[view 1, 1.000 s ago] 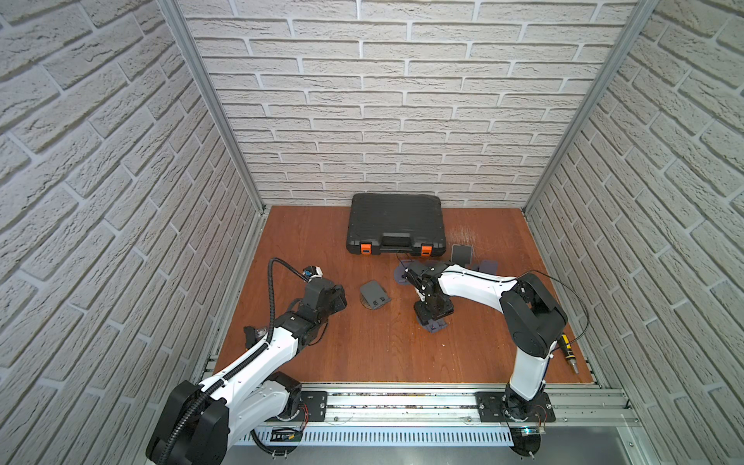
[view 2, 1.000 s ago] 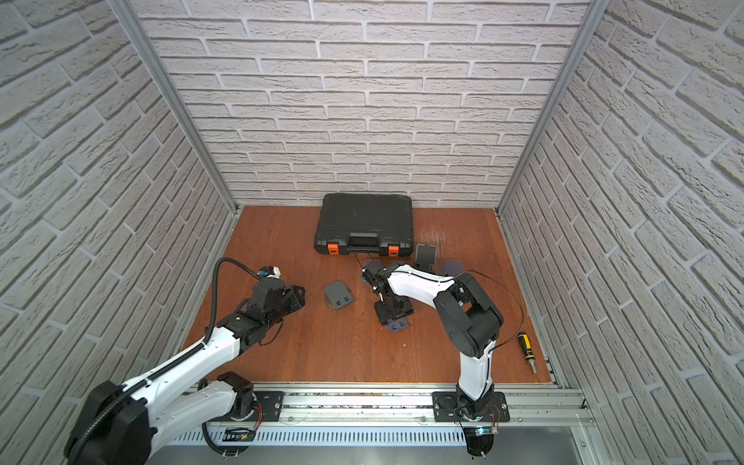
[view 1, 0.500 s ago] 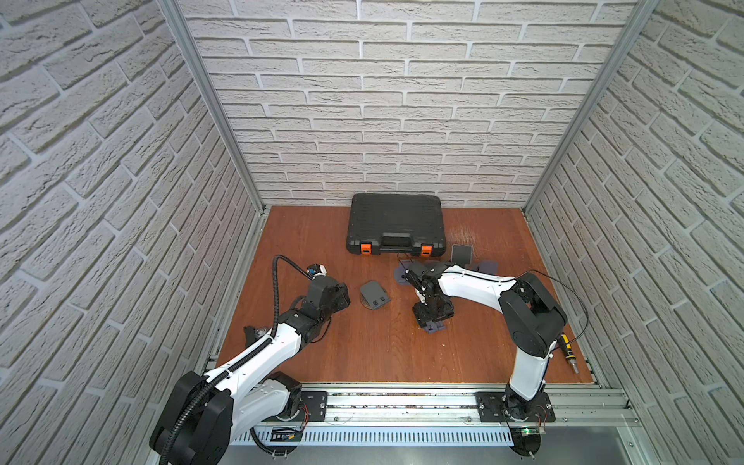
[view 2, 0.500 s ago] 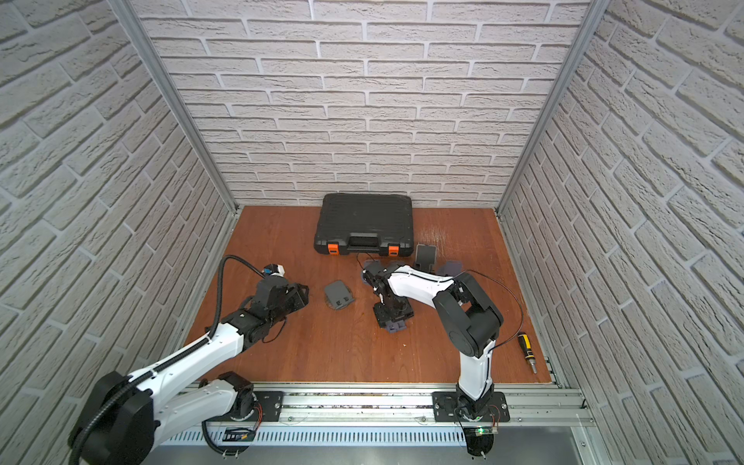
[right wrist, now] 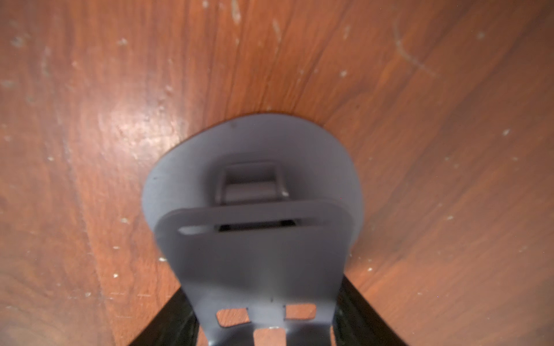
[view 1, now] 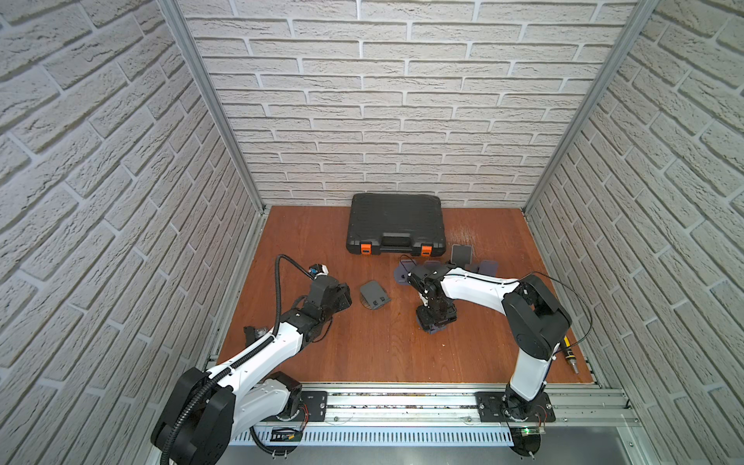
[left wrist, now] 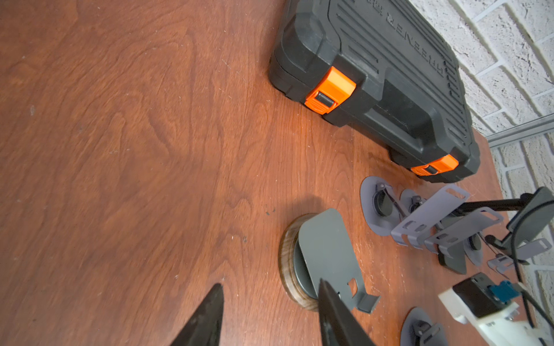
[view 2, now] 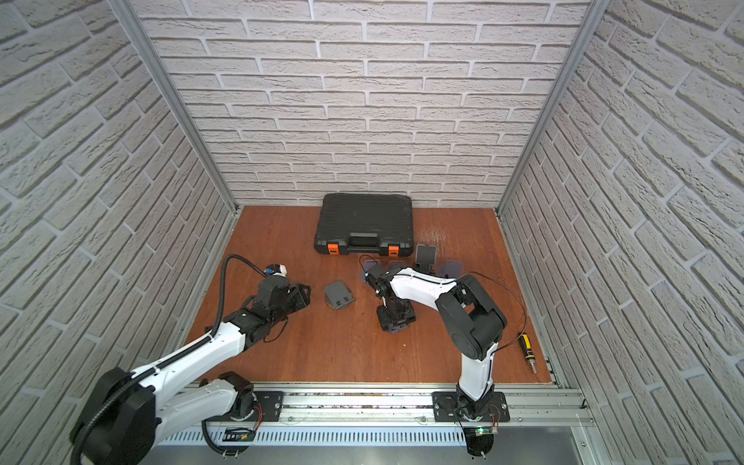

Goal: Open the phone stand
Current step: Pick up the phone stand at the center of the board.

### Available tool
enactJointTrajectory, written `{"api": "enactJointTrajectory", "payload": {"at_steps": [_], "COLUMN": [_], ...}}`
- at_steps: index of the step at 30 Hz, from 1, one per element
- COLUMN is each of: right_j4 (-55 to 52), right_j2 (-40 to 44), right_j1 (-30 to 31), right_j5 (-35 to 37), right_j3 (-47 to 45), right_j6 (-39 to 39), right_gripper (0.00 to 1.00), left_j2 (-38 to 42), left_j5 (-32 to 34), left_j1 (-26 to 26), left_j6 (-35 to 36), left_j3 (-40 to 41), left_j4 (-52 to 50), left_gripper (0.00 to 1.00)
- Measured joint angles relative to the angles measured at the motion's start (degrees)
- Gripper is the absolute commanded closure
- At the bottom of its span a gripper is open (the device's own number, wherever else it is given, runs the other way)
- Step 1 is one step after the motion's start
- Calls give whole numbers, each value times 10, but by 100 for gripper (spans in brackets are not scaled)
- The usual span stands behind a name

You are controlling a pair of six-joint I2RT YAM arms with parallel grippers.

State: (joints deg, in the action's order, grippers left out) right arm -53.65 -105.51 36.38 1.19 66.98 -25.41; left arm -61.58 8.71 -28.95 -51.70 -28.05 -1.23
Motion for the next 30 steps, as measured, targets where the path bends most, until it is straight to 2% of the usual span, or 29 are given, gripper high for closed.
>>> {"api": "enactJointTrajectory", "payload": {"at_steps": [5,10,14,19,24,30], "right_j4": [1,0,-1,5,10,16], "right_j2": [2,17,59,128,175,195], "right_j1": [0,0,0,0,0,0], "right_j5": [0,-3,-19,-52,-80,-91], "right_j3": [-2,-2,-1,-1,3,3], "right_j6": [-7,-10,-9,-6,-5,-5], "right_gripper": [58,68,76,80,84,86], "left_j2": [0,0,-10,-42,-103,-186], "left_j5": [0,-14,-53,-129,-200,-257], "left_j1": [0,-7,-25,-56,-80,-118], "left_j6": [0,0,2,0,-21,-40], "left_j3": [0,0,-1,0,7,-1], "left_j4": [0,3,33,123,261,385], "left_gripper": [48,48,48,47,47,53]}}
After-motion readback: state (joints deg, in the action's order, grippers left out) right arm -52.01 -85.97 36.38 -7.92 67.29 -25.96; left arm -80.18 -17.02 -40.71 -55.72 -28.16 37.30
